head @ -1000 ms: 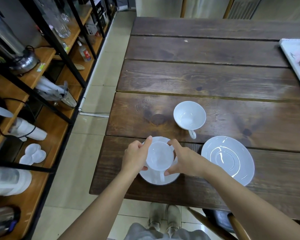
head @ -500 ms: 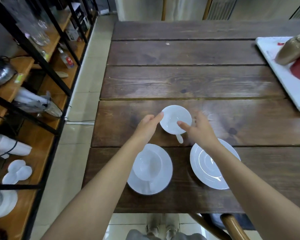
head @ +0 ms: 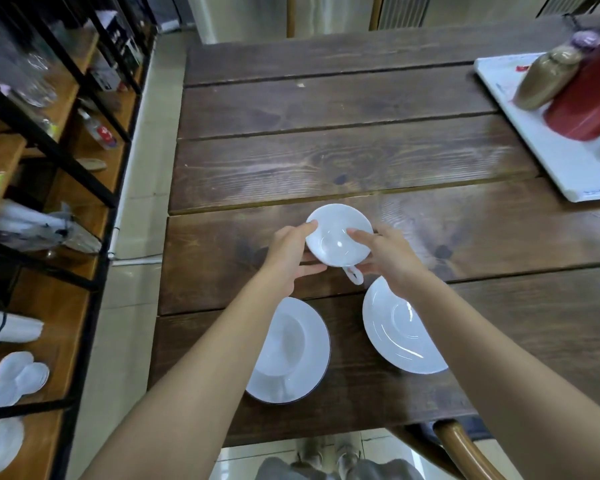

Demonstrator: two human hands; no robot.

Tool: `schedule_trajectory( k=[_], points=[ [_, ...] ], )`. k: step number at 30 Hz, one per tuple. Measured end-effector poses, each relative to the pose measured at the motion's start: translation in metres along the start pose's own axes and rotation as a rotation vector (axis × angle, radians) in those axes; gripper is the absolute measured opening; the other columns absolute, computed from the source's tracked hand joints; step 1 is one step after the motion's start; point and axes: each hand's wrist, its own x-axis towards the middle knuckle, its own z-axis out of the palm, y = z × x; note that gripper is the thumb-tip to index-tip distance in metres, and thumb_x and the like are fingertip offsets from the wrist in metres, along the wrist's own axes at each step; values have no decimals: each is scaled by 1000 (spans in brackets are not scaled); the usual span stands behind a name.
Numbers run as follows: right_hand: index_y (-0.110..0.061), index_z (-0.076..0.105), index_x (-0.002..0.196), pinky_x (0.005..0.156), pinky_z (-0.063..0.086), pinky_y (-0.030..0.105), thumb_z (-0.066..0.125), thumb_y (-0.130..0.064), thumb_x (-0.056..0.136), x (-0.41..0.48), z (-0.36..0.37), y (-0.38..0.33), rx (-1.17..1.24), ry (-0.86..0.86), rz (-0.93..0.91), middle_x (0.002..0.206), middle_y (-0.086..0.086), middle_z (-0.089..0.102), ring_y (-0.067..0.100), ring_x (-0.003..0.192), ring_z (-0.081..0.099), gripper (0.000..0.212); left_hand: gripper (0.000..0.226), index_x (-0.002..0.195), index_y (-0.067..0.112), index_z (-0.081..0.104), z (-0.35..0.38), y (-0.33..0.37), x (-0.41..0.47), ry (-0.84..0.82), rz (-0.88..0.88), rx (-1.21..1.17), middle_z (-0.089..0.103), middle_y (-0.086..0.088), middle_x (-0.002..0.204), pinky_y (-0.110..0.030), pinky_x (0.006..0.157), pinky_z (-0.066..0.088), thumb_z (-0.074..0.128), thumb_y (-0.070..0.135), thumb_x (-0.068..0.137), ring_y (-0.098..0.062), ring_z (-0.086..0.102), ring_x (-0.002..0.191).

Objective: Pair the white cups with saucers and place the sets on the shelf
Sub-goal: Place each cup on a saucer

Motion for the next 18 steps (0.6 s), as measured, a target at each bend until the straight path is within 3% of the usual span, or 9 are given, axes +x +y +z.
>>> schedule_trajectory(
  k=[6, 11, 14, 18],
  points=[
    [-8, 54, 111, 58, 54, 27, 61, -37, 86, -26, -33, 0, -68, 125, -79, 98, 5, 58, 20, 89, 61, 39, 13, 98, 20, 53, 28, 8, -17, -90, -2, 58, 56, 0, 92, -34, 63, 58, 54, 32, 93, -20, 60, 83],
    [-11, 54, 91, 55, 56, 34, 62, -40, 85, -46, -63, 21, -46, 206, -70, 91, 3, 55, 25, 90, 60, 31, 21, 105, 15, 54, 54, -6, -28, -158, -64, 106, 58, -2, 91, -36, 61, 59, 49, 34, 95, -19, 61, 75],
    [-4, 57, 98, 61, 60, 42, 60, -43, 85, -56, -76, 35, -58, 224, -26, 95, 10, 57, 28, 93, 62, 42, 21, 97, 9, 54, 64, -19, -31, -191, -100, 156, 60, -11, 92, -43, 64, 61, 48, 29, 95, -25, 62, 76],
    [-4, 54, 91, 54, 59, 39, 57, -42, 88, -69, -84, 48, -70, 256, -13, 88, 5, 53, 25, 89, 61, 38, 22, 98, 6, 54, 75, -35, -38, -216, -120, 213, 55, -13, 102, -41, 58, 61, 46, 27, 96, -27, 59, 81]
  ],
)
